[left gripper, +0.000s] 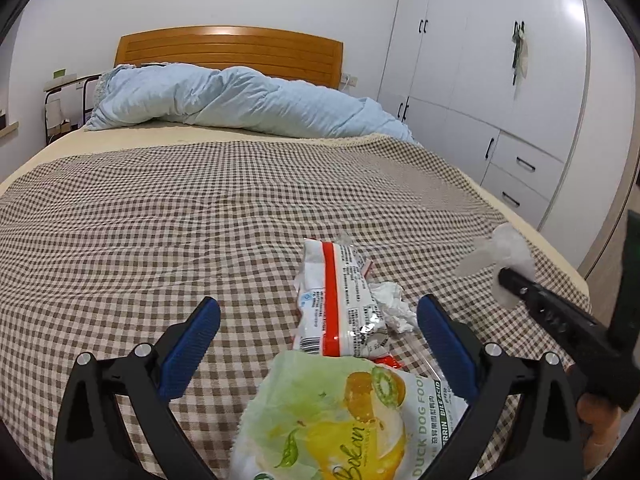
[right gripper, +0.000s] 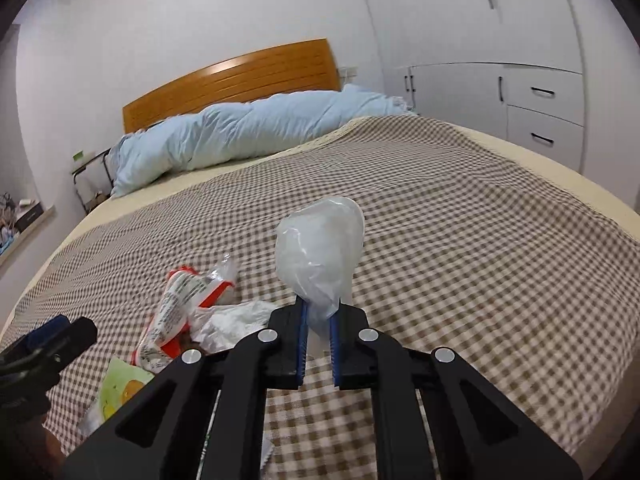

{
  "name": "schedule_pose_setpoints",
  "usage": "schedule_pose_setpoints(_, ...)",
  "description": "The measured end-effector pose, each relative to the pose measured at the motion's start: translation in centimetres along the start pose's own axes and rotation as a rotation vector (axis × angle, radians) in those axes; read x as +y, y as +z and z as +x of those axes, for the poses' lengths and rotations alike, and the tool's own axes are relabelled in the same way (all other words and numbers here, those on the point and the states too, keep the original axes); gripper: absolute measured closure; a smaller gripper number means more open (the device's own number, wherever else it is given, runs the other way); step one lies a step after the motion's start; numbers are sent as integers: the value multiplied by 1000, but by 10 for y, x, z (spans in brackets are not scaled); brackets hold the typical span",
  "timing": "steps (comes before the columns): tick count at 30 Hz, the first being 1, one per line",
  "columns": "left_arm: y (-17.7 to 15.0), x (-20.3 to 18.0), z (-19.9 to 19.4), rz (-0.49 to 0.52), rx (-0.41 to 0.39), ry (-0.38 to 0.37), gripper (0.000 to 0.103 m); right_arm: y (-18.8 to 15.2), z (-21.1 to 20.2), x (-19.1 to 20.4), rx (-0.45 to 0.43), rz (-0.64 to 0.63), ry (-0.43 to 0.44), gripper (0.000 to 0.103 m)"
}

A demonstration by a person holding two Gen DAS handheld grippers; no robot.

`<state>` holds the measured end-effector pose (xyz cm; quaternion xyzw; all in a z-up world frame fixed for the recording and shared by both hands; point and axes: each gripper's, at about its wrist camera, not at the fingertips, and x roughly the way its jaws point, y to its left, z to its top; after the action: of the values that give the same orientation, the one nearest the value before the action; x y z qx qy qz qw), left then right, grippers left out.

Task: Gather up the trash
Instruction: 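Grasp the red-and-white wrapper with the left tool while the right holds the clear bag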

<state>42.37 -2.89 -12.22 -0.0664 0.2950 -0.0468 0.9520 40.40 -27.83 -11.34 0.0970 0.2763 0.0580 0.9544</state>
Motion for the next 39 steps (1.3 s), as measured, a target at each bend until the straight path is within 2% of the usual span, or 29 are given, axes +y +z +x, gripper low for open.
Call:
schedule_pose_setpoints(9,7,-25,33,23,63,20,7,-2,2,-22,31,37,-23,94)
schedule_pose_setpoints(13,8,-29,59,41,133,63,7,-1,0,-25,26,44,-23,94)
schedule_pose_setpoints(16,6,-27,76,31,181,75,22,0,2,-24,28,45,-19,94)
schedule_pose_setpoints(18,4,-23,85,5,216,72,23,0,4,-23,31,43,-17,94)
schedule_pose_setpoints(20,0,-17,95,-29,262,60,38,0,5,-21,32,39,-14,94)
schedule_pose_setpoints(22,-4,-15,100,-48,286,38,41,0,7,-17,33,28,-16,94)
schedule_pose_setpoints(25,-6,-18,100,-33,283,43,50,-1,8,-14,33,12,-20,94)
schedule_pose_setpoints(30,-9,-18,93,-49,262,33,53,-1,6,-14,29,8,-23,94)
schedule_pose_setpoints(39,2,-11,60,-80,79,25,56,-1,6,-16,27,11,-25,94)
